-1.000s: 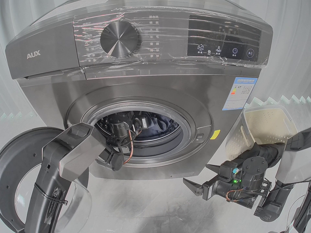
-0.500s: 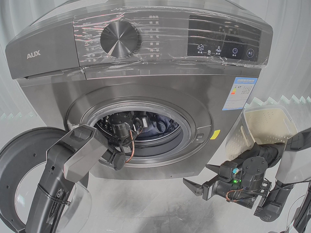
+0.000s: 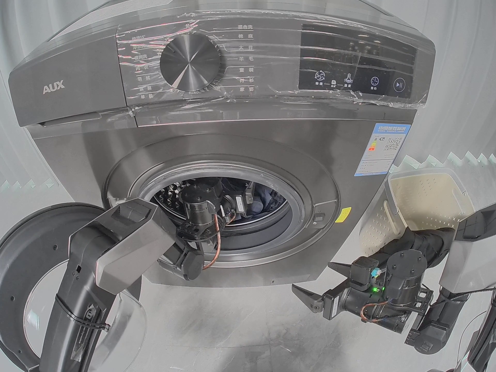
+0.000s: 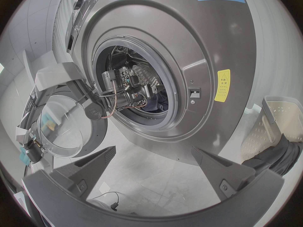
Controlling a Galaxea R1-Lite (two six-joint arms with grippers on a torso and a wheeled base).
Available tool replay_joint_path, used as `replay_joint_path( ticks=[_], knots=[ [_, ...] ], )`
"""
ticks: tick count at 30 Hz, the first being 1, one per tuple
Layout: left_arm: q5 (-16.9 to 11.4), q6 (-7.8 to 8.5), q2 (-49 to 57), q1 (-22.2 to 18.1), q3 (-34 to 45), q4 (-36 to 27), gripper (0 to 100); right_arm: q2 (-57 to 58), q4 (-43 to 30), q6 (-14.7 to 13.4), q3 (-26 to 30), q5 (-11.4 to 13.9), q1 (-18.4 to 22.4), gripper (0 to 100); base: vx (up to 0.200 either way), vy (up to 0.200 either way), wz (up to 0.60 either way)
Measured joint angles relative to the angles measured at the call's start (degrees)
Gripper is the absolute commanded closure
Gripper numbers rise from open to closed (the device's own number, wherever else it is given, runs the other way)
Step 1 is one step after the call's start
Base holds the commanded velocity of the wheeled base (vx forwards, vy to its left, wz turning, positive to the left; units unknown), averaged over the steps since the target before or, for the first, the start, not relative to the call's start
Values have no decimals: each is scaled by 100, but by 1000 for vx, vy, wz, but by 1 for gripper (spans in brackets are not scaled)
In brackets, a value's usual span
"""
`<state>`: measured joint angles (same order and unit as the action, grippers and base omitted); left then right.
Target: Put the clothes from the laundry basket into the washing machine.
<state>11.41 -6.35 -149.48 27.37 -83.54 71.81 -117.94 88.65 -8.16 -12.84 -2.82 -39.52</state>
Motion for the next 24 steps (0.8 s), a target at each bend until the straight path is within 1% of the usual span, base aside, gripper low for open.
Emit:
replay_joint_path(
  ticks=[8, 13, 19, 24],
  knots=[
    [0, 37, 508, 317, 510, 2, 0, 11, 2, 0, 0, -2, 0, 0, 0, 0, 0],
    [0, 59, 684, 452, 791, 69, 0, 20, 2, -2, -2, -2, 0, 0, 0, 0, 0],
    [5, 59, 828, 523, 1075, 151, 0, 24, 0, 0, 2, -7, 0, 0, 0, 0, 0],
    [2, 52, 1029, 581, 1737, 336, 0, 28, 0, -2, 13, -7, 0, 0, 0, 0, 0]
  ],
)
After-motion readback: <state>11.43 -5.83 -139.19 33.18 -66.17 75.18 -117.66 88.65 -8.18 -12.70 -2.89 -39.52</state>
